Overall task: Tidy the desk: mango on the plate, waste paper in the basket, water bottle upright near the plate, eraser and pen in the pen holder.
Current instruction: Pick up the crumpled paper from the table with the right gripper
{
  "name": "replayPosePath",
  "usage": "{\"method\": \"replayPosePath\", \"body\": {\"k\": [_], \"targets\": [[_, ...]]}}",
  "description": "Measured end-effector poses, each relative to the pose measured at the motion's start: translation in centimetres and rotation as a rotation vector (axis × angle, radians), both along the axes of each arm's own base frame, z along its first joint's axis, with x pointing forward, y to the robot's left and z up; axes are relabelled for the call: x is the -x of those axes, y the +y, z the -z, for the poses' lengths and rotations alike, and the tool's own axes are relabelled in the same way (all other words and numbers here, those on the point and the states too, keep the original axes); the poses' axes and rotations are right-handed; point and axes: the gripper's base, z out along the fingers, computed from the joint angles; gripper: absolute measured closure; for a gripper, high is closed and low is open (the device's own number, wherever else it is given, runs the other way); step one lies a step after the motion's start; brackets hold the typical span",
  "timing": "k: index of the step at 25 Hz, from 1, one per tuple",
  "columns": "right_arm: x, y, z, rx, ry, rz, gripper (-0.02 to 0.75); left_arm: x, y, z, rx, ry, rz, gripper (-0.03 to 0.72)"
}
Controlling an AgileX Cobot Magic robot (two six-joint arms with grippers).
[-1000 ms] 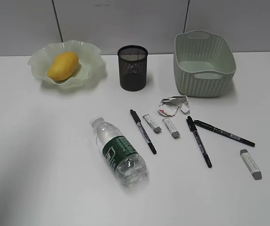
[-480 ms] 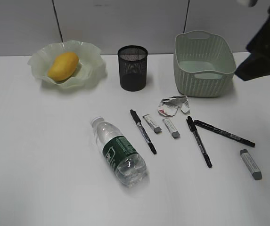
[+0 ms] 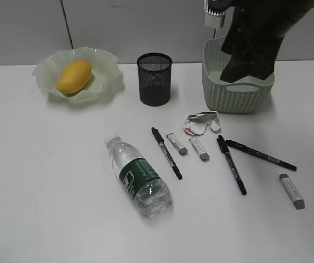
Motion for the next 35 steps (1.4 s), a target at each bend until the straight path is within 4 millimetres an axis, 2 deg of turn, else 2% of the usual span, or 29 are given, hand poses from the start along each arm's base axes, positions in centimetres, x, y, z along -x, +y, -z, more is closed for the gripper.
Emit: {"method": "replayPosePath", "body": {"k": [3,6,10,17,29,35], "targets": [[-1.4,1.0,1.5,0.050,-0.005,-0.095,0.249,0.4,0.1,1.3,0.013,-0.067,-0.006,0.171],[-2.4,1.6,3.2,0.073,0.017,-0.115,0.249,0.8,0.2,2.2,0.024,-0.139,-0.012,0.171],[-3.3,1.9,5.4,0.113,0.033,-0.129,0.249,1.7,0.4,2.3,0.031,-0.210,-0.016,0.176],[-5.4,2.4,8.8,0.153,-0.029,-0.141,0.249,1.7,0.3,2.4,0.039,-0.211,-0.012,0.179],[-6.8,2.9,14.2,0.188,-0.003,-0.152,0.252,1.7,0.3,2.4,0.039,-0.211,-0.011,0.179],[-7.1,2.7,15.1,0.231,-0.021,-0.177,0.332,1.7,0.3,2.4,0.039,-0.211,-0.011,0.179]]}}
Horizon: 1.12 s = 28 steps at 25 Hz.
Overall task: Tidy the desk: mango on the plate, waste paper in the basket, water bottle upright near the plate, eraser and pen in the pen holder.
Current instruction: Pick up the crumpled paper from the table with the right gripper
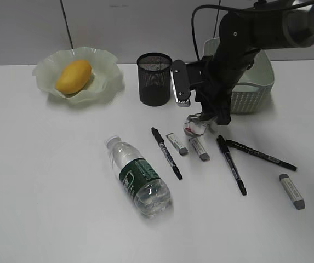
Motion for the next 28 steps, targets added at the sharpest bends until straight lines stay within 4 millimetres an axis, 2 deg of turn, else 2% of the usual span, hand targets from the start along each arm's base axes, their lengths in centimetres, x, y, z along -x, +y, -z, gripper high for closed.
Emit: {"method": "replayPosePath", "body": {"k": [4,11,20,22,26,28], "targets": [[-0.2,0.0,0.0,0.006,-0.028,-0.026,0.366,0.0,0.0,0.0,0.000,0.000,0.000,0.180],[-0.3,0.1,0.5,0.014,-0.028,-0.040,0.374,0.0,0.0,0.0,-0.002,0.000,-0.001,0.180],[-0.4,0.1,3.0,0.033,0.017,-0.041,0.388,0.0,0.0,0.0,-0.002,0.000,-0.001,0.180],[-0.4,0.2,3.0,0.031,0.012,-0.042,0.440,0.0,0.0,0.0,-0.002,0.000,-0.001,0.180],[-0.5,0.2,3.0,0.027,0.006,-0.039,0.667,0.0,0.0,0.0,-0.002,0.000,-0.001,0.180],[-0.5,0.2,3.0,0.022,0.006,-0.028,0.724,0.0,0.0,0.0,-0.002,0.000,-0.001,0.180]]}}
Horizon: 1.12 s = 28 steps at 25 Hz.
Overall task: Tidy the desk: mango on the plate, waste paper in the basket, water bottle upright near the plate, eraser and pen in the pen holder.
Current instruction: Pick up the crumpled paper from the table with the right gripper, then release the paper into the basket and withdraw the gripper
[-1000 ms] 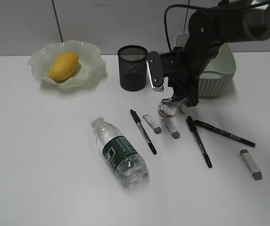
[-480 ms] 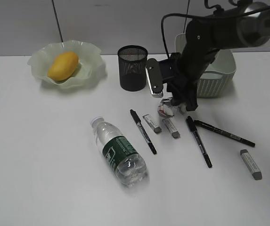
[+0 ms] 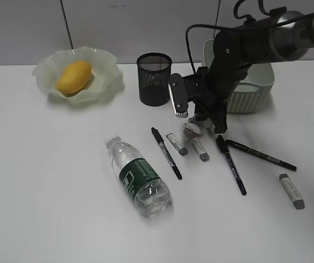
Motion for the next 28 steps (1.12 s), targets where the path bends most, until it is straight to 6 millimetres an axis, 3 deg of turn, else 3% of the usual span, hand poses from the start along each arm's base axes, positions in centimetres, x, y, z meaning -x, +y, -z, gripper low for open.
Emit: {"method": "replayPosePath", "body": {"k": [5,10,16,19,24,28], "targets": [[0.5,0.5,-1.2,-0.007,0.004,-0.001,0.724,0.0,0.0,0.0,0.000,0.000,0.000,0.180],[1.5,1.0,-6.0,-0.112,-0.018,0.064,0.724,0.0,0.0,0.0,-0.001,0.000,-0.001,0.180],[2.2,0.8,-12.1,-0.331,-0.093,0.284,0.724,0.0,0.0,0.0,-0.001,0.000,-0.001,0.180],[1.7,0.4,-14.1,-0.462,-0.166,0.398,0.724,0.0,0.0,0.0,-0.001,0.000,-0.001,0.180],[0.2,-1.1,-15.0,-0.671,-0.201,0.641,0.724,0.0,0.0,0.0,-0.001,0.000,-0.001,0.180],[-1.4,-4.1,-15.4,-0.879,-0.179,0.941,0.724,0.0,0.0,0.0,-0.002,0.000,-0.001,0.180]]}}
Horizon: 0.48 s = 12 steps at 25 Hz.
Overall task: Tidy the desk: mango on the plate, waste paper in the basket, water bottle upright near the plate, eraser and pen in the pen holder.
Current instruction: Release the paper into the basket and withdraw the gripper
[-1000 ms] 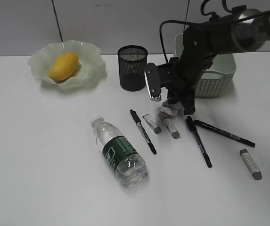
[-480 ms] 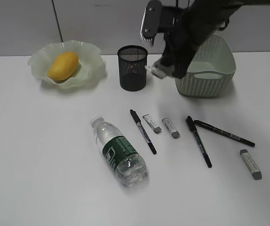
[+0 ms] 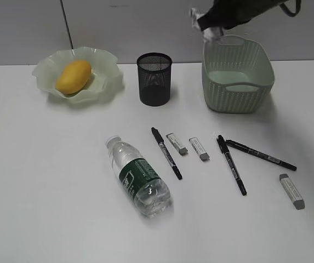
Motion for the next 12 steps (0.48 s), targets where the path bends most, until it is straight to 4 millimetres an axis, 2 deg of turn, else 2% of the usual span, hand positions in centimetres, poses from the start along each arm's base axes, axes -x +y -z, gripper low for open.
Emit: {"method": "replayPosePath", "body": {"k": [3,6,12], "targets": [[-1.1,-2.7,0.0,-0.127,0.021,0.153,0.724,0.0,0.0,0.0,0.000,0.000,0.000,0.180],[-2.1,-4.7,1.2,-0.165,0.046,0.233,0.724,0.0,0.0,0.0,0.000,0.000,0.000,0.180],[-3.3,-5.3,4.6,-0.133,0.084,0.252,0.715,0.0,0.0,0.0,0.000,0.000,0.000,0.180]]}}
